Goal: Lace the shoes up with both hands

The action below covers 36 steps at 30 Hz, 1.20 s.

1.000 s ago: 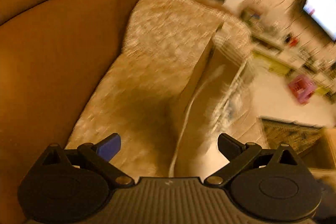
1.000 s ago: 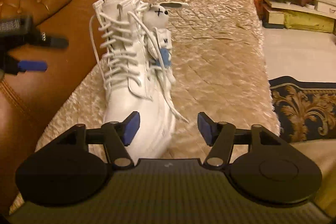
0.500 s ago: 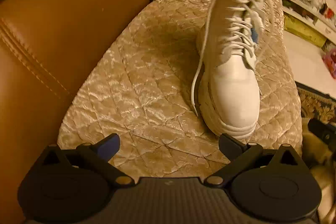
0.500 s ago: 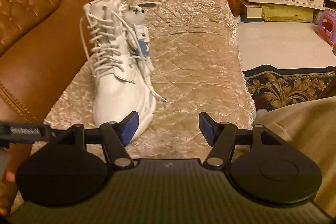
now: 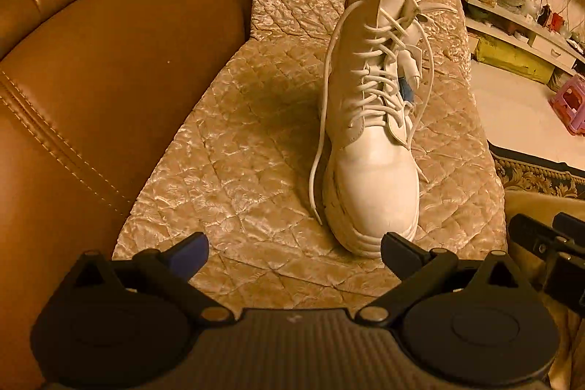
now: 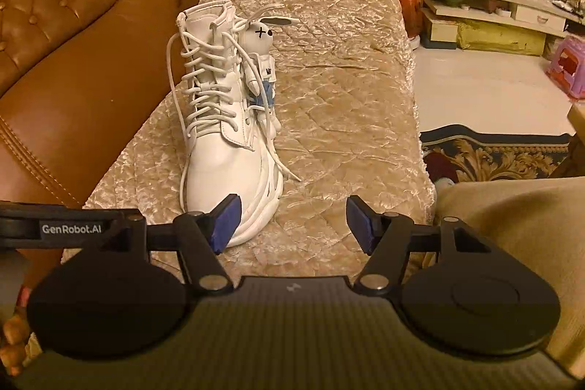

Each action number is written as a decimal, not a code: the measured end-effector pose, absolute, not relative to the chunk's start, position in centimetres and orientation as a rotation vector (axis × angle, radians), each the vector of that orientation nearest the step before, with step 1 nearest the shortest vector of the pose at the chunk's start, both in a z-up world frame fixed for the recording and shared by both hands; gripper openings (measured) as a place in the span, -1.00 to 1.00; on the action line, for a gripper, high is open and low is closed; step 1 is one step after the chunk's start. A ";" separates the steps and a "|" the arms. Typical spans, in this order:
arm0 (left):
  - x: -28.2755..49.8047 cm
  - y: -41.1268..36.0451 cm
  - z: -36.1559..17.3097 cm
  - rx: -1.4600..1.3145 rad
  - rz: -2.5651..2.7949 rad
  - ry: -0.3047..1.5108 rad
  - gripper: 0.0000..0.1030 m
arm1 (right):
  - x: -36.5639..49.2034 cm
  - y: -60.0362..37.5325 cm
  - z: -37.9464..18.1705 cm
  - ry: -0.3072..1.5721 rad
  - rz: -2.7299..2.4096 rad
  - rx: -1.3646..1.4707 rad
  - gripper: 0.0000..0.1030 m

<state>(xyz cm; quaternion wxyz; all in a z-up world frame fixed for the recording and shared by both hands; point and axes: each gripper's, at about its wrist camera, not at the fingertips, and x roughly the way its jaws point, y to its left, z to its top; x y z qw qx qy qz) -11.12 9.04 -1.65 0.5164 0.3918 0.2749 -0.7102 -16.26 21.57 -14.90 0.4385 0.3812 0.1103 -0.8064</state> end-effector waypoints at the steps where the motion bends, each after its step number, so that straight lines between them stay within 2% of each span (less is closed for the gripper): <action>1: -11.1 9.0 -1.7 0.946 -1.706 0.654 0.99 | -16.3 21.4 -14.8 0.282 -2.004 0.951 0.39; 8: -11.5 8.5 -2.2 0.978 -1.705 0.641 0.99 | -16.2 20.8 -14.6 0.252 -2.004 0.991 0.39; 19: -12.8 8.6 -5.1 1.031 -1.703 0.671 0.99 | -15.1 19.5 -16.6 0.501 -2.024 0.877 0.39; 36: -14.9 8.9 -6.3 1.084 -1.695 0.622 0.99 | -17.6 21.0 -18.6 0.416 -1.968 0.999 0.39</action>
